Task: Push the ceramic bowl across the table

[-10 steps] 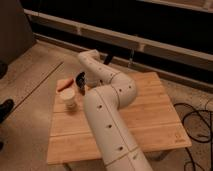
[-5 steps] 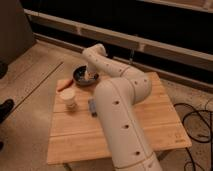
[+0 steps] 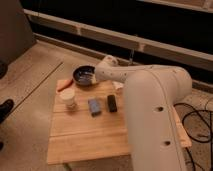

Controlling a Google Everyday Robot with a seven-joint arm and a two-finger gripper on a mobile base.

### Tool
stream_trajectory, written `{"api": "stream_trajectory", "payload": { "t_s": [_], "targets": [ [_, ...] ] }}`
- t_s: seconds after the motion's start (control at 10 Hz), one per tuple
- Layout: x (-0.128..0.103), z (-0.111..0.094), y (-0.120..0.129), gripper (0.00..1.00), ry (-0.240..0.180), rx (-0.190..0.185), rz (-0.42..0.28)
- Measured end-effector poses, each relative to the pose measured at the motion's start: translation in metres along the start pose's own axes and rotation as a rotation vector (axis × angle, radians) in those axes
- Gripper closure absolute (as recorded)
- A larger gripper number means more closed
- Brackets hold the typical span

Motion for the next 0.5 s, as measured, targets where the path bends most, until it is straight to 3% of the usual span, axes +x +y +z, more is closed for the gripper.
{"api": "stream_trajectory", "payload": {
  "t_s": [0.3,0.5],
  "targets": [
    [0.039,-0.019,0.01,0.35,0.058,0.063,-0.023],
    [0.054,-0.009,0.026,0.35,0.113,0.075,-0.049]
  ]
}}
